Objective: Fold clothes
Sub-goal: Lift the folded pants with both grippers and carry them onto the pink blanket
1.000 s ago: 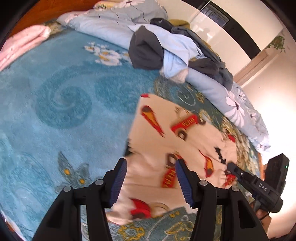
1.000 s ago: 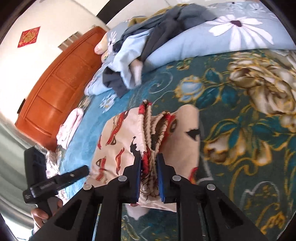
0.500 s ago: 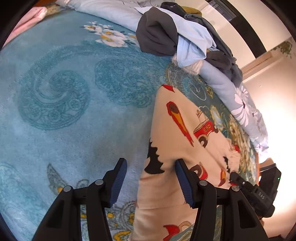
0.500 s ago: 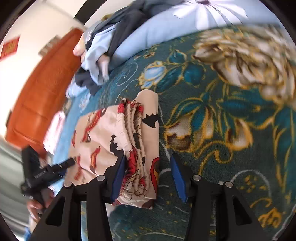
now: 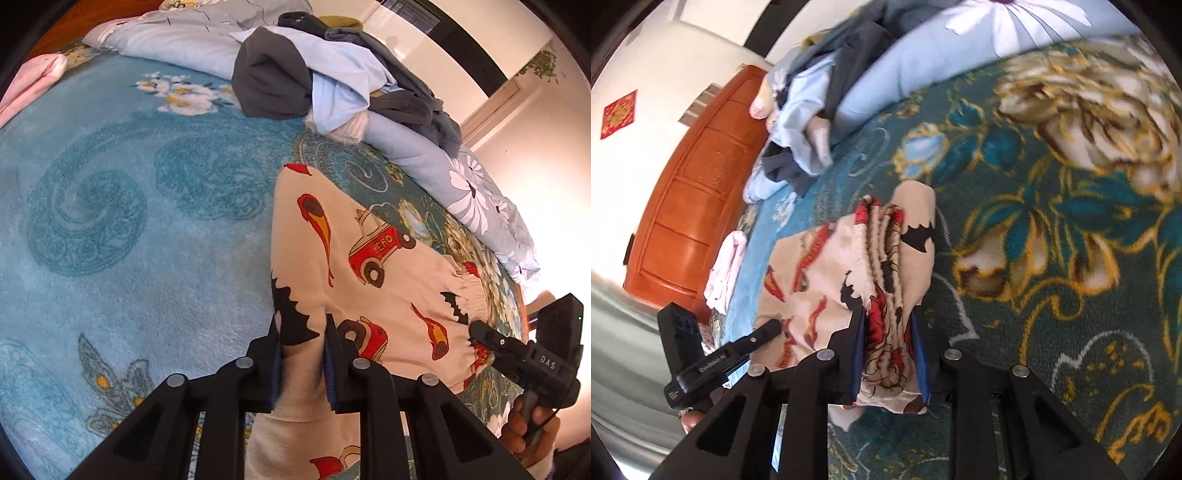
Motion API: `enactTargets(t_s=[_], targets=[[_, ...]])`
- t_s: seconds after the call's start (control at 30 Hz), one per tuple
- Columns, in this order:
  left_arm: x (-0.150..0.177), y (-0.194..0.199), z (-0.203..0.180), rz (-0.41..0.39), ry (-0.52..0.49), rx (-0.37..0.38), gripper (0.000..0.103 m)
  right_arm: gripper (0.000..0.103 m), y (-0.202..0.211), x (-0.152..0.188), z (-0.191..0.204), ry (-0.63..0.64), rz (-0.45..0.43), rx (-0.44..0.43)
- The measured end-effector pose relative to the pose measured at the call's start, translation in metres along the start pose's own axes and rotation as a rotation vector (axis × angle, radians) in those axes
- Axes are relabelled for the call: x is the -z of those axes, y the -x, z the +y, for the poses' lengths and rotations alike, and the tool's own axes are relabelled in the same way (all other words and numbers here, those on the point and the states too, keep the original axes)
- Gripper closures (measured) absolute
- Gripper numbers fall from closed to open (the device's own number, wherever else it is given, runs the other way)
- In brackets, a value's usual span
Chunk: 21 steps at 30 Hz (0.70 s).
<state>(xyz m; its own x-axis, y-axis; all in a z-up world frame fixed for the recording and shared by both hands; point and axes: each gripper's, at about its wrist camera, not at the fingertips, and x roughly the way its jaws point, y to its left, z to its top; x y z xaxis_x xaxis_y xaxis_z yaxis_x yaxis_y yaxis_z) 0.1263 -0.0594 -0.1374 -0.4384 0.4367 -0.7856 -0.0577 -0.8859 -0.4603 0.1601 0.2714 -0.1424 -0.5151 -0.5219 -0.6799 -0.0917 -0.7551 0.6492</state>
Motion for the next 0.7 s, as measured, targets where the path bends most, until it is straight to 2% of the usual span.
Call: enactTargets(t_s=[0.17,0.27,0.33,0.57,0.7], targets=[[-0.01,0.019,-0.007,-0.041,-0.026,0.047,0.084,0.079,0.009,-0.016,0.021,0.063,-0.005,-0.039],[-0.019,0.04,0.001,-0.09,-0.017,0.079,0.084,0.079,0.009,-0.029,0.047,0.143,0.003,-0.022],[-0.028,0.06,0.019,-0.139,0.004,0.093,0.084,0.079,-0.009,-0.039,0.08,0.199,0.02,-0.044],[-0.07,0.139,0.127,-0.285,0.1,-0.016,0.084,0.079,-0.072,-0.075,0.196,0.395,0.078,-0.125],[-0.103,0.186,0.203,-0.372,0.18,-0.094,0.084,0.079,-0.15,-0.094,0.282,0.496,0.171,-0.198]])
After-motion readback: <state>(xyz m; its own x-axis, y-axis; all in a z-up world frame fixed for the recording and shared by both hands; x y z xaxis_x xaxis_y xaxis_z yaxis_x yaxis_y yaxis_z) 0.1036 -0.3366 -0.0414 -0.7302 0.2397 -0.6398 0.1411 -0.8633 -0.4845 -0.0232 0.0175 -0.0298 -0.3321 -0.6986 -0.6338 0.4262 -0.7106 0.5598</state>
